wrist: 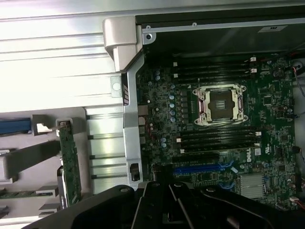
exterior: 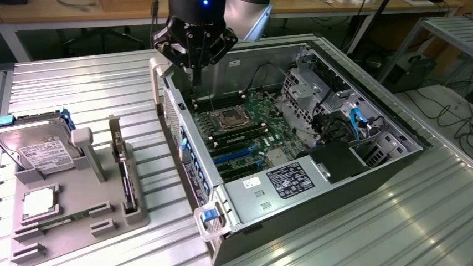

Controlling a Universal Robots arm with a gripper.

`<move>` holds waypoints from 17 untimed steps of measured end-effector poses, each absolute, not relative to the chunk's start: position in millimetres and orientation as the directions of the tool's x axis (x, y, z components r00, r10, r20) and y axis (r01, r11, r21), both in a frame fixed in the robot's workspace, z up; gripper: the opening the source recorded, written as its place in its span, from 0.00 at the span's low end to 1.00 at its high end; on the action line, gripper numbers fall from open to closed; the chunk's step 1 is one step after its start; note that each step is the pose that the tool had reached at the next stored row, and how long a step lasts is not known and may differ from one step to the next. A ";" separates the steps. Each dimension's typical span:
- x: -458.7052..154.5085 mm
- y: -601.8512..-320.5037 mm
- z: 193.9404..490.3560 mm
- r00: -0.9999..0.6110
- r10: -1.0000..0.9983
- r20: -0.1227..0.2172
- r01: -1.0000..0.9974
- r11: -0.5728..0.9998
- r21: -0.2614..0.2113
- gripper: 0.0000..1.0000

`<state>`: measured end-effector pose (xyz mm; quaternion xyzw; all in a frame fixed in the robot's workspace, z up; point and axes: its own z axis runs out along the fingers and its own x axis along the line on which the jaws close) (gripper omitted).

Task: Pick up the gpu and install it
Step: 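Reach for the gpu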

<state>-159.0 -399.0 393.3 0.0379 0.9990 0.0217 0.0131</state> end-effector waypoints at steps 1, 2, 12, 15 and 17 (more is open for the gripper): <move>-159.6 -399.1 393.3 -0.997 0.076 -0.025 0.075 0.996 0.044 0.11; -160.7 -399.1 393.3 -0.997 0.076 -0.024 0.075 0.996 0.044 0.11; -166.2 -399.1 393.3 -0.997 0.076 -0.024 0.075 0.996 0.044 0.11; -168.3 -399.1 393.3 -0.997 0.076 -0.024 0.075 0.996 0.044 0.11; -169.6 -399.2 393.3 -0.997 0.076 -0.024 0.075 0.996 0.044 0.11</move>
